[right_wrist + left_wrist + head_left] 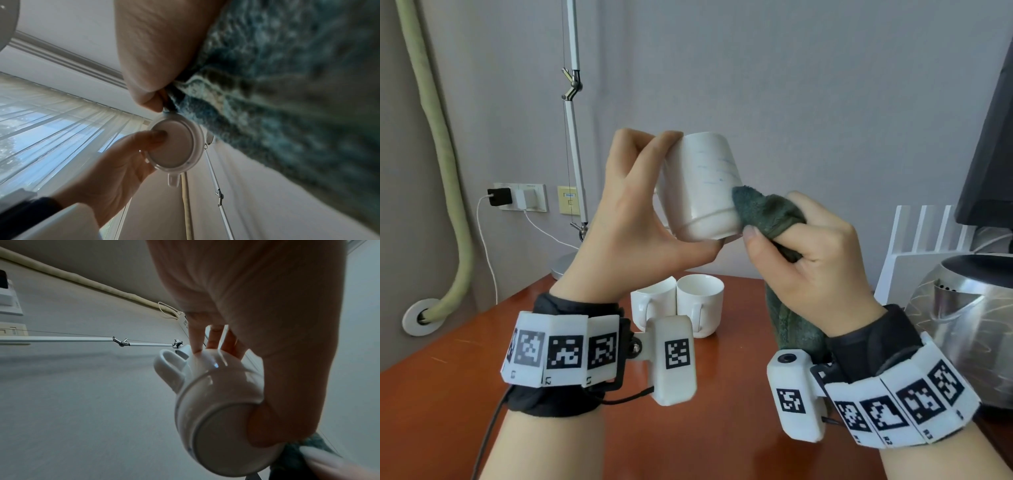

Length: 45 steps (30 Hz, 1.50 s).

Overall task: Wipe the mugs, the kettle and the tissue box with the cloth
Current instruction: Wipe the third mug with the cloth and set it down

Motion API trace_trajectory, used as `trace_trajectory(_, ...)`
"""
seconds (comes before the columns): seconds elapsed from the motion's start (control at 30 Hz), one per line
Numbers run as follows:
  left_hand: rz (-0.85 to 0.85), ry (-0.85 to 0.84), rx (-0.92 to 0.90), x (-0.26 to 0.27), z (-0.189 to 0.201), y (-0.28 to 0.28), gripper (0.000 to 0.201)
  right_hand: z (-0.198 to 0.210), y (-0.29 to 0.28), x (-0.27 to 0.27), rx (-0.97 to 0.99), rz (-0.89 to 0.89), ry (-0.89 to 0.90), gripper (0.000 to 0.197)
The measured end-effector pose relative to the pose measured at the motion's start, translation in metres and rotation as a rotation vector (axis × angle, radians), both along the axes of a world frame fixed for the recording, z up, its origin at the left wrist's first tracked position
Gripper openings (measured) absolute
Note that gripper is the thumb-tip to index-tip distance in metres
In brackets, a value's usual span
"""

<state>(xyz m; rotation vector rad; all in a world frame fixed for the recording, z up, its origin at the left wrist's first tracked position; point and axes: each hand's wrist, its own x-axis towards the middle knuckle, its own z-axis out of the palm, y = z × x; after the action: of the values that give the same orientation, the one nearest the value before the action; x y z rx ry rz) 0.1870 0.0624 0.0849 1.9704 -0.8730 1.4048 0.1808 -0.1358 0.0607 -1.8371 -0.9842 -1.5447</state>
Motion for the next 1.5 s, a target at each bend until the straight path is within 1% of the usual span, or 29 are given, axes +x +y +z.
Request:
trace_trajectory(0.07, -0.004, 0.014, 0.007, 0.0, 0.0, 0.0, 0.086, 0.0, 0.005, -0.004, -0.051, 0.003, -0.014, 0.037)
trace_trajectory(0.13, -0.012, 0.035, 0.031, -0.001, -0.001, -0.003, 0.089, 0.001, 0.01, -0.008, -0.092, -0.061, -0.045, 0.038)
trace_trajectory(0.2, -0.014, 0.049, 0.06, -0.001, -0.002, -0.007, 0.091, 0.003, 0.012, -0.009, -0.08, -0.136, -0.07, 0.039)
trace_trajectory(0.27, -0.014, 0.036, 0.071, 0.0, -0.001, -0.007, 0.09, 0.004, 0.009, -0.007, -0.027, -0.157, -0.069, 0.039)
trace_trajectory(0.37, 0.015, 0.005, 0.049, 0.003, -0.003, -0.004, 0.089, 0.004, 0.002, -0.004, -0.018, -0.118, -0.054, 0.039)
trace_trajectory(0.47, 0.023, 0.033, 0.041, 0.001, -0.003, -0.003, 0.089, 0.001, 0.007, -0.006, -0.07, -0.041, -0.026, 0.039)
trace_trajectory(0.57, 0.017, 0.062, 0.079, -0.003, -0.002, -0.008, 0.092, 0.002, 0.013, -0.009, -0.077, -0.092, -0.028, 0.038)
trace_trajectory(0.67, 0.018, 0.047, 0.091, -0.003, -0.002, -0.009, 0.09, 0.004, 0.007, -0.005, 0.005, -0.139, 0.001, 0.037)
trace_trajectory(0.73, 0.021, 0.035, 0.077, -0.001, -0.002, -0.006, 0.09, 0.004, 0.001, -0.002, 0.025, -0.1, 0.017, 0.039)
trace_trajectory(0.87, 0.048, 0.029, 0.072, -0.002, 0.0, -0.002, 0.089, 0.002, 0.003, -0.004, -0.049, 0.005, 0.02, 0.039)
trace_trajectory(0.93, 0.033, 0.04, 0.082, -0.005, 0.0, -0.007, 0.09, 0.002, 0.009, -0.007, -0.063, -0.013, 0.009, 0.038)
trace_trajectory(1.03, 0.006, 0.035, 0.124, -0.007, -0.001, -0.014, 0.09, 0.002, 0.01, -0.005, 0.017, -0.055, 0.009, 0.039)
trace_trajectory(1.13, -0.007, 0.037, 0.125, -0.007, -0.001, -0.013, 0.088, 0.001, 0.002, 0.0, 0.093, -0.002, 0.037, 0.041)
trace_trajectory(1.27, 0.015, 0.048, 0.113, -0.01, 0.0, -0.01, 0.09, 0.002, 0.007, -0.006, 0.008, 0.012, 0.004, 0.04)
trace_trajectory(1.37, 0.014, 0.037, 0.152, -0.011, 0.002, -0.016, 0.088, 0.005, 0.012, -0.011, -0.036, -0.087, -0.03, 0.039)
trace_trajectory(1.43, 0.012, 0.021, 0.178, -0.011, 0.003, -0.018, 0.086, 0.005, 0.01, -0.008, 0.012, -0.136, -0.033, 0.039)
trace_trajectory(1.5, 0.013, 0.017, 0.185, -0.011, 0.002, -0.018, 0.084, 0.004, 0.007, -0.005, 0.083, -0.115, -0.027, 0.041)
